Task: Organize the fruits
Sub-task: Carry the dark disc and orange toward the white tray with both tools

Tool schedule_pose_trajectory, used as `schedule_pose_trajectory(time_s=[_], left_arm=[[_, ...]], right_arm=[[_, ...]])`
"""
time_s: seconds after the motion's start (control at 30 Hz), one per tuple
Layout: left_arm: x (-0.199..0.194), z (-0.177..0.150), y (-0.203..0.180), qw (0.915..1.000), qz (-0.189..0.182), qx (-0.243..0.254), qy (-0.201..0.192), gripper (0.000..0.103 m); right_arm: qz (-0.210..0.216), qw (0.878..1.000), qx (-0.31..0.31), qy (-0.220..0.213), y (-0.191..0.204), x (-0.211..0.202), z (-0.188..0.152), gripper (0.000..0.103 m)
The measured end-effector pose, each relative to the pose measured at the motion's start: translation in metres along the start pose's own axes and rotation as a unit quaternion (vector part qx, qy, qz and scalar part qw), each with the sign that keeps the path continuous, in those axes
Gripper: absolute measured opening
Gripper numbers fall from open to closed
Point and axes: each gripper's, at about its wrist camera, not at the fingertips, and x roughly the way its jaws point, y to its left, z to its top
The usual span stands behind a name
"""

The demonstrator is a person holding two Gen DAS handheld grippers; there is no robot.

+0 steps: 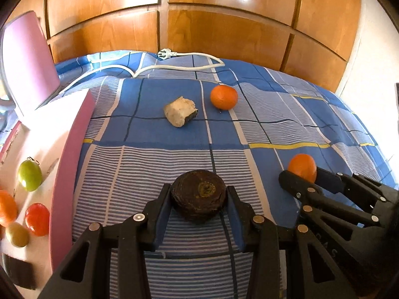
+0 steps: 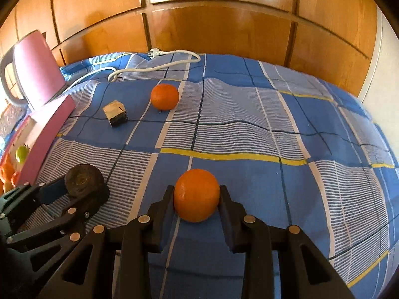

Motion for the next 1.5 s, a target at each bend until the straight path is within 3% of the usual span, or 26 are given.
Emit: schedule_pose_trajectory(time_s=[0.6,1.23,1.5], left_arm=[[-0.001,-0.003,0.000,1.0000,-0.004,0.001,-0.009,0.043],[-0.010,-0.007,0.000,0.9999,-0.006,0.007,0.004,0.042],[-0.024,-0.014,0.004,0.9997,-0.017,-0.002,0.019,0.042]], right_arm=[[0.032,0.999,0.026,-0.011,-0.010,0.002,-0.002,0.036],[-0.005,1.000,0.001,-0.013,0.002,-0.003,-0.005,0.035],[0.008,1.000,-0.002,-0.014,0.012,-0.021,-0.023,0.035]])
